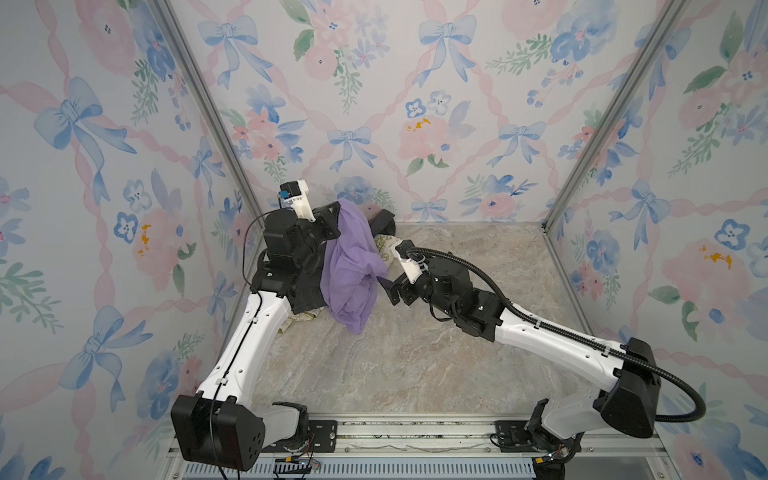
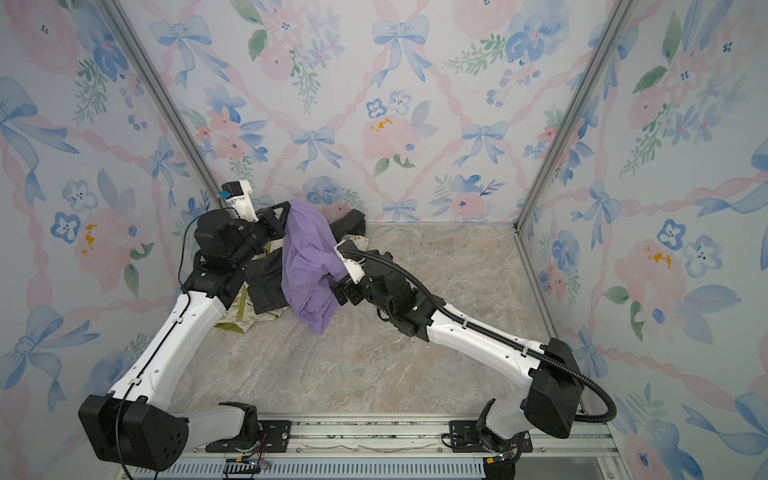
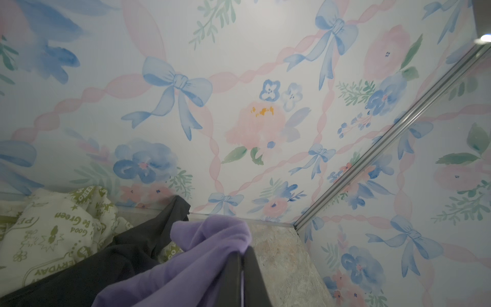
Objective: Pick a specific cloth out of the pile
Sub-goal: 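Raise the purple cloth with the left gripper while the right gripper moves to grasp it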
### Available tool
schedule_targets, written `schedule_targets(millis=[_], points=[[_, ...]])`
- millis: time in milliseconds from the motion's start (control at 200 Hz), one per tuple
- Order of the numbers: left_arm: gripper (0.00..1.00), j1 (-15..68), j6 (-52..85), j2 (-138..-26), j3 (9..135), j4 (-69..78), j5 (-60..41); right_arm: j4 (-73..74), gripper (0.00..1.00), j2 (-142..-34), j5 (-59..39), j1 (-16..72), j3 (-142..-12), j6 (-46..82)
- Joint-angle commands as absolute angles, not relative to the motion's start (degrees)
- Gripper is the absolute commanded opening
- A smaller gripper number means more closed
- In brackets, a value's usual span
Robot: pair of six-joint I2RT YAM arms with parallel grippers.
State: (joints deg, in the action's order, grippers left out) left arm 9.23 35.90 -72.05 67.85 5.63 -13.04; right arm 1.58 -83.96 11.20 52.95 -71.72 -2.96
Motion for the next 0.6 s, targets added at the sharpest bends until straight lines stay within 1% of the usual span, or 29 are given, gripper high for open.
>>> schedule_targets(millis=[0,255,410,595], points=[[0.00,10.6,38.3,-70.5,65.4,7.4,-12.6,0.1,0.98,-84.5,12.1,51.4,-75.6,-0.4],[0.00,13.0,38.1,-72.5,65.5,7.4,-15.4,-3.5,0.91,-94.5,6.4,49.5,-88.5,0.7],[0.00,13.2,38.1,-72.9,66.8,7.4,-17.2,-2.1,0.81,-99.8,5.1,48.4,-92.3,4.9],[0.00,13.6,37.9,-72.6,67.6,7.4,-19.4,-2.1,0.77,-104.0,2.5,48.0,-96.5,5.5]])
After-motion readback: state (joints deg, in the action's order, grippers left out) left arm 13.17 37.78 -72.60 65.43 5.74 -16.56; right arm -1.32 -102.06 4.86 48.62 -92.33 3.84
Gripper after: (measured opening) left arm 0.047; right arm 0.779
